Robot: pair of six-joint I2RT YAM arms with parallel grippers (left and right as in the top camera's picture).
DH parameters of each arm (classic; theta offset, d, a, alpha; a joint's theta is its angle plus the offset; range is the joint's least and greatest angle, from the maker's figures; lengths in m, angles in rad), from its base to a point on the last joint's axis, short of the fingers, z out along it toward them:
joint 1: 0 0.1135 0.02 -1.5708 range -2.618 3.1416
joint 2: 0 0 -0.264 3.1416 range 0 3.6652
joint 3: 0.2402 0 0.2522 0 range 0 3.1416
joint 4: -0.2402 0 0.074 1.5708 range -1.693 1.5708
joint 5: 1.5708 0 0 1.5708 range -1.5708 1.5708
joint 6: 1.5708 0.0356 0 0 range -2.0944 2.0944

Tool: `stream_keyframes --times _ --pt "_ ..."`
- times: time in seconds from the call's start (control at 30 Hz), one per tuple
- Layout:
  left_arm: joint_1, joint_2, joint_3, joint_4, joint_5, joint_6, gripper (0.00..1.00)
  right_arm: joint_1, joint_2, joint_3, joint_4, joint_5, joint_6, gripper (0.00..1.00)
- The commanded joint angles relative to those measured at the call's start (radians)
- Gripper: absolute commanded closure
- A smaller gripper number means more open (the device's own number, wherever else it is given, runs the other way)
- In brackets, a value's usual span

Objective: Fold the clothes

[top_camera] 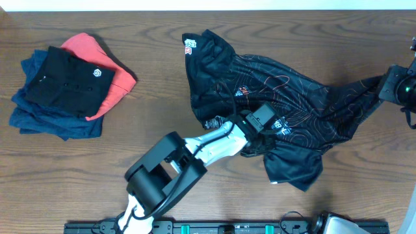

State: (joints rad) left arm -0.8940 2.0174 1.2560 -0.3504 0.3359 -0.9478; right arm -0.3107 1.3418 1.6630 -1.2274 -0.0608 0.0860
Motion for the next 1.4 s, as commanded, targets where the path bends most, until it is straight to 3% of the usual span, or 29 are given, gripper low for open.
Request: stream_keyframes --times 0.0,0.17,0.27,0.67,0.97,1.17,1.37 --pt "0.035 -0.126 -0.007 -0.087 -0.122 0.192 0.94 -0.009 0.006 0.011 -0.013 -0.011 -0.013 0.99" --pt "0.074 -0.385 -0.006 -0.258 -0.216 0.427 0.94 -0.009 0.006 0.011 -0.02 -0.011 -0.013 0.99" --pt "0.126 -0.562 -0.006 -0.315 -0.237 0.504 0.94 -0.009 0.002 0.011 -0.02 -0.023 -0.013 0.99" --pt "0.533 -1.139 0.032 -0.313 -0.247 0.665 0.94 -0.01 -0.116 0.013 0.035 -0.026 0.014 0.99" --pt "0.63 -1.286 0.148 -0.307 -0.251 0.761 0.94 -0.01 -0.277 0.013 0.179 -0.02 0.064 0.99" --pt "0.63 -1.289 0.238 -0.311 -0.262 0.785 0.94 -0.01 -0.369 0.013 0.252 0.038 0.066 0.99" --pt "0.63 -1.238 0.241 -0.292 -0.375 0.801 0.94 -0.01 -0.332 0.013 0.304 0.06 0.066 0.99"
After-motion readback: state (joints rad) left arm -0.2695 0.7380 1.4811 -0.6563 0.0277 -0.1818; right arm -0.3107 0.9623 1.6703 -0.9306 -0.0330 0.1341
